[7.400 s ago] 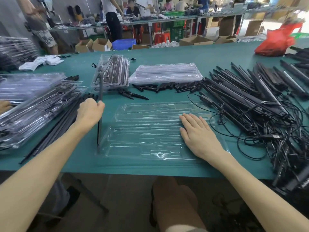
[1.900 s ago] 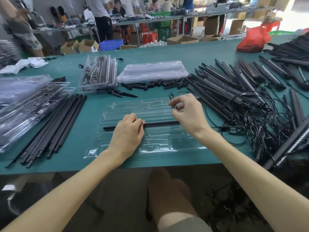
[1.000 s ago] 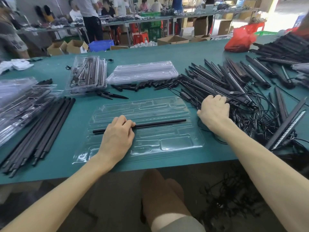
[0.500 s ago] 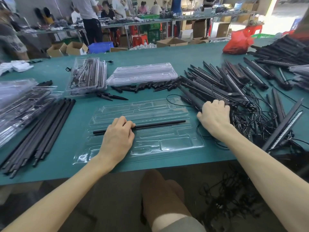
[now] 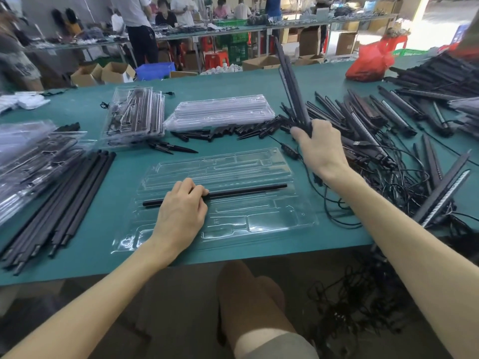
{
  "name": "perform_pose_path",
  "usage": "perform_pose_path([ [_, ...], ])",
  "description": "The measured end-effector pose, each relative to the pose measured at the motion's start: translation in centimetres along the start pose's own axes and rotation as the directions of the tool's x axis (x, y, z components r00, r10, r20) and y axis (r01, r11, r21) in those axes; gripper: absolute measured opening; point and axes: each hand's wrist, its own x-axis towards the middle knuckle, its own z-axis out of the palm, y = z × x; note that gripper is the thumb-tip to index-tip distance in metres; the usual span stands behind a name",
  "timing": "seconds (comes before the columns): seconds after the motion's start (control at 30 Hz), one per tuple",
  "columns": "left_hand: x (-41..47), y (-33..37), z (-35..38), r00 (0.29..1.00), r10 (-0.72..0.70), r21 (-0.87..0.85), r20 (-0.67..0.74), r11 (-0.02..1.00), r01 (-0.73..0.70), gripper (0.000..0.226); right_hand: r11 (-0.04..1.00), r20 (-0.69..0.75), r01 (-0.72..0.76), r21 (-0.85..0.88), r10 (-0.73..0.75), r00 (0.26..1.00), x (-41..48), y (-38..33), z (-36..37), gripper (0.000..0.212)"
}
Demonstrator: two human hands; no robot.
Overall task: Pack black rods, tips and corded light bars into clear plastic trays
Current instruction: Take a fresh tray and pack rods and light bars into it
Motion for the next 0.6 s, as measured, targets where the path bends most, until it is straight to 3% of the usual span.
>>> perform_pose_path([
  [0.07,0.0,0.1,-0.1,1.000,0.000,0.002,0.003,1.000,0.000,0.020,0.953,0.083,-0.075,0.293,0.053,0.995,-0.4,-2.0,-0.1,0.027],
  [0.13,0.0,0.1,-0.1,1.000,0.002,0.003,0.005,1.000,-0.002,0.020,0.877,0.177,-0.144,0.459,0.069,0.982,-1.2,-3.5,0.3,0.025],
  [0.3,0.0,0.2,-0.3,1.000,0.003,-0.003,0.000,1.000,-0.003,0.021,0.804,0.333,-0.255,0.537,0.075,0.940,-3.8,-5.2,3.3,0.026],
  [0.6,0.1,0.1,-0.7,1.000,0.019,-0.039,-0.003,0.999,-0.019,0.024,0.699,0.431,-0.392,0.598,0.132,0.892,-8.3,-6.8,9.3,0.032],
])
